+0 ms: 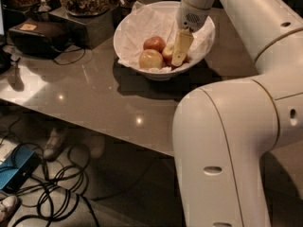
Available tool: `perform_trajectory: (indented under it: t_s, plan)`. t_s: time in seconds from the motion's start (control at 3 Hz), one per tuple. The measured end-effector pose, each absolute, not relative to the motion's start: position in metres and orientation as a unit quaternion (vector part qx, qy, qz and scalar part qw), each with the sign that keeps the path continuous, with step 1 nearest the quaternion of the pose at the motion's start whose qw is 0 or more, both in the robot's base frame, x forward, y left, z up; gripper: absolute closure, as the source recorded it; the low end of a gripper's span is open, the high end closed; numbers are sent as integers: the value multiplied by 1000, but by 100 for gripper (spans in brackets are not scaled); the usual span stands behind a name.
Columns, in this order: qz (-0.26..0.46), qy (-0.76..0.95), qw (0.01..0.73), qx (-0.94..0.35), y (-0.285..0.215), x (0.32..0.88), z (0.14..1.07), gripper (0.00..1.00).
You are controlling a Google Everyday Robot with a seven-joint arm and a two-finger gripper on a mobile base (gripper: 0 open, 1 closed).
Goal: Pick apple from white bowl
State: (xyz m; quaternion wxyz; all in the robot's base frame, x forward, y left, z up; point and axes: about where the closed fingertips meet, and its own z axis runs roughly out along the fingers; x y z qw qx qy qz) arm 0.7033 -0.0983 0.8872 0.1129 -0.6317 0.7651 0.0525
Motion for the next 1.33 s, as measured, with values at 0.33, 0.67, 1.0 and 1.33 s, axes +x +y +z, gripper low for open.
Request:
perform_trajectory:
  t_s: [0.33,0.67,1.0,1.33]
  plan:
    - [52,763,109,-634,-97,703,884,24]
    - [53,763,109,-635,-97,703,884,25]
    - [57,762,106,-637,-95,704,877,25]
    - [68,759,101,-640,-90,703,867,25]
